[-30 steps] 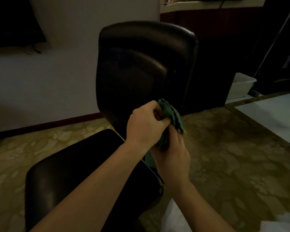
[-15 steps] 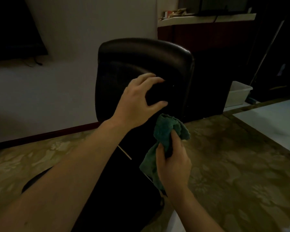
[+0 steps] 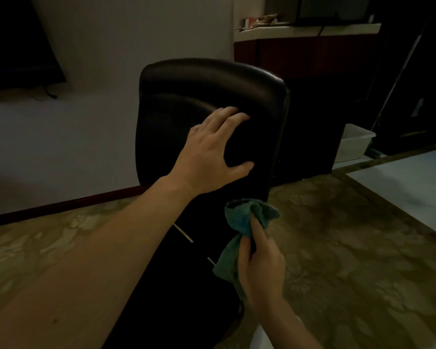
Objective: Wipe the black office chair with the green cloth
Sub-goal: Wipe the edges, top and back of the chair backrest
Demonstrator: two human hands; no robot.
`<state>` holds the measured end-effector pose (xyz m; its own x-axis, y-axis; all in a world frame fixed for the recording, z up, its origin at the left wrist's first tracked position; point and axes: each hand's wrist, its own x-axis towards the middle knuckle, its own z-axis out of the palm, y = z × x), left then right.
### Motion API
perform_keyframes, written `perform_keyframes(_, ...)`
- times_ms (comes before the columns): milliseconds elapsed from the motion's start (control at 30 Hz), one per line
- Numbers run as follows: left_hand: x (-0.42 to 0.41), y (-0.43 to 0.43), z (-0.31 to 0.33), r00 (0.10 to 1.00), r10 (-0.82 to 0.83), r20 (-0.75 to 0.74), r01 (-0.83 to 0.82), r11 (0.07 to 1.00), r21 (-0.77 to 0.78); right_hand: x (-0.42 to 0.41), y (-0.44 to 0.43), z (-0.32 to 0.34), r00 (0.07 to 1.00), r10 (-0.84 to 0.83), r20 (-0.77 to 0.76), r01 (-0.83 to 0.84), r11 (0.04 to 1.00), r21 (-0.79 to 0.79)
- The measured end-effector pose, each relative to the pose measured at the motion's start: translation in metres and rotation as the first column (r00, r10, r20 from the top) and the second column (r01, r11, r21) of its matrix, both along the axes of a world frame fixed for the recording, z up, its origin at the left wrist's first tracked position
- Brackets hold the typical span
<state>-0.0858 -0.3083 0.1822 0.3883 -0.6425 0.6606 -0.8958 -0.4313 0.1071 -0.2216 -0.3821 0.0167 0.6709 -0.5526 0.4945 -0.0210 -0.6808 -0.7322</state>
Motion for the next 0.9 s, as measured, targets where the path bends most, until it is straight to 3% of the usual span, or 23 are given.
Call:
perform_keyframes(167, -0.001, -0.003, -0.005, 1.000, 0.001, -0.005, -0.001, 1.000, -0.015, 0.016, -0.010, 0.042, 0.984, -0.027, 0.176, 0.032, 0.999, -0.027)
perform_keyframes(300, -0.002, -0.005, -0.007, 0.999, -0.018, -0.030, 0.016, 0.998, -0.055, 0.015, -0.015, 0.027, 0.992, 0.011, 0.129, -0.004, 0.999, -0.052)
perform_keyframes(500, 0.000, -0.008, -0.011, 0.999, -0.015, -0.050, 0.011, 0.998, -0.064, -0.003, -0.009, -0.028, 0.996, 0.057, -0.073, -0.061, 0.997, -0.043)
perform_keyframes(733, 0.007, -0.002, -0.011, 0.998, -0.005, -0.070, 0.011, 0.997, 0.082, 0.013, -0.018, 0.010, 0.987, -0.030, 0.159, 0.040, 0.997, -0.064)
perform_keyframes(900, 0.008, 0.001, -0.011, 0.996, -0.003, -0.093, 0.018, 0.986, 0.166, 0.017, -0.017, -0.005, 0.994, 0.046, 0.096, -0.043, 0.999, -0.030)
